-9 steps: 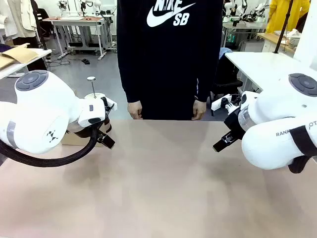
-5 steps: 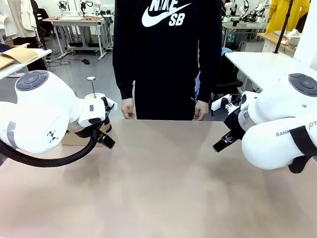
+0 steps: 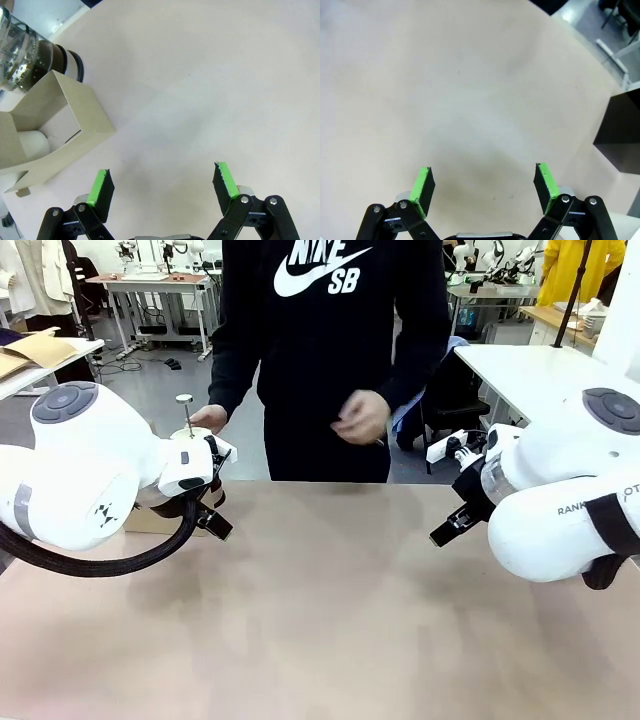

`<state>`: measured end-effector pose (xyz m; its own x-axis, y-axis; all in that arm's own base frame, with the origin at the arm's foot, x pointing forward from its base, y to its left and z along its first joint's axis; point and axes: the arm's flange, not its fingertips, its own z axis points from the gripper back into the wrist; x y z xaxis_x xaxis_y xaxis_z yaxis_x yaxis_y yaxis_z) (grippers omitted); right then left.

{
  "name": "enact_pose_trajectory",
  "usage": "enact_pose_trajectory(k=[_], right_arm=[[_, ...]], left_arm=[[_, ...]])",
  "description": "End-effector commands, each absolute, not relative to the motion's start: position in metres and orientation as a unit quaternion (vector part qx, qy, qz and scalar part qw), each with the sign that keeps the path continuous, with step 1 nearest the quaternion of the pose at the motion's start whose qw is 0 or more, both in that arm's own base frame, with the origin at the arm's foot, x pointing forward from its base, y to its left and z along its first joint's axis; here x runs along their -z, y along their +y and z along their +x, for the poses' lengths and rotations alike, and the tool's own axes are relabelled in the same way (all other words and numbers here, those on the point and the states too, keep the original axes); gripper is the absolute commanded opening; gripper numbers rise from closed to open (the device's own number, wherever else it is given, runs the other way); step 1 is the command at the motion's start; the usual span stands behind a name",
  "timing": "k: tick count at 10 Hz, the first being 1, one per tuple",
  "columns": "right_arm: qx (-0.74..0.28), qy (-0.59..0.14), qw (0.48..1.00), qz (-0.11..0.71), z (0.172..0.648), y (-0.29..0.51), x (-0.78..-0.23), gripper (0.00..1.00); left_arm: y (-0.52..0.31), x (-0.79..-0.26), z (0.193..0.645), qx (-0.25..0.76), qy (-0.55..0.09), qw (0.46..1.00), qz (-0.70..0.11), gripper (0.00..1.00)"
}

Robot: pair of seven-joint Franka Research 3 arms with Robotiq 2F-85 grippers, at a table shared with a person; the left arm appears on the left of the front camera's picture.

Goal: Pour a drink into a cup and package it in a carrier.
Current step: Pick up the 600 ml Paper Cup and place it in the middle top area of the table.

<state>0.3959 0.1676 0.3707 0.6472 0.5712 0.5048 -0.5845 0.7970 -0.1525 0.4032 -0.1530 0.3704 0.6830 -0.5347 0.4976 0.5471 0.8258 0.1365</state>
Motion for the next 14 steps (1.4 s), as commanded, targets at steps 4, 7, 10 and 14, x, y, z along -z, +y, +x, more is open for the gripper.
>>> enact_pose_trajectory(k=[4, 7, 10, 14], right_arm=[[-0.323, -0.313, 0.893, 0.038, 0.494, 0.145, -0.529, 1.00], [-0.396, -0.303, 0.862, 0.094, 0.531, 0.058, -0.644, 1.00], [-0.521, -0.294, 0.773, 0.212, 0.549, -0.070, -0.650, 1.00], [-0.511, -0.357, 0.728, 0.285, 0.547, -0.151, -0.577, 1.00]], left_arm=[[-0.152, -0.370, 0.403, 0.294, -0.268, 0.917, -0.012, 1.00], [-0.152, -0.370, 0.403, 0.294, -0.268, 0.917, -0.012, 1.00], [-0.152, -0.370, 0.403, 0.294, -0.268, 0.917, -0.012, 1.00], [-0.152, -0.370, 0.403, 0.294, -0.268, 0.917, -0.012, 1.00]])
